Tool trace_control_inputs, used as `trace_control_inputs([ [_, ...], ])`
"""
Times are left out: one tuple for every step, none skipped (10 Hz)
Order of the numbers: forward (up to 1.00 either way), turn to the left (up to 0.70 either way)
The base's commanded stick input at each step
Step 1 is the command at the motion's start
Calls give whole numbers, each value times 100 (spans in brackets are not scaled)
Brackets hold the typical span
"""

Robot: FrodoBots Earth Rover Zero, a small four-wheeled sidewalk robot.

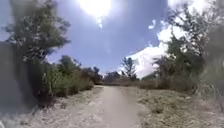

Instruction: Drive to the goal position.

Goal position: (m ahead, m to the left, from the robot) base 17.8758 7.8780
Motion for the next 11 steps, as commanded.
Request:
trace_control_inputs([
  [85,0],
  [85,0],
  [85,0],
  [85,23],
  [85,34],
  [85,34],
  [85,11],
  [85,0],
  [85,0],
  [85,0],
  [85,0],
])
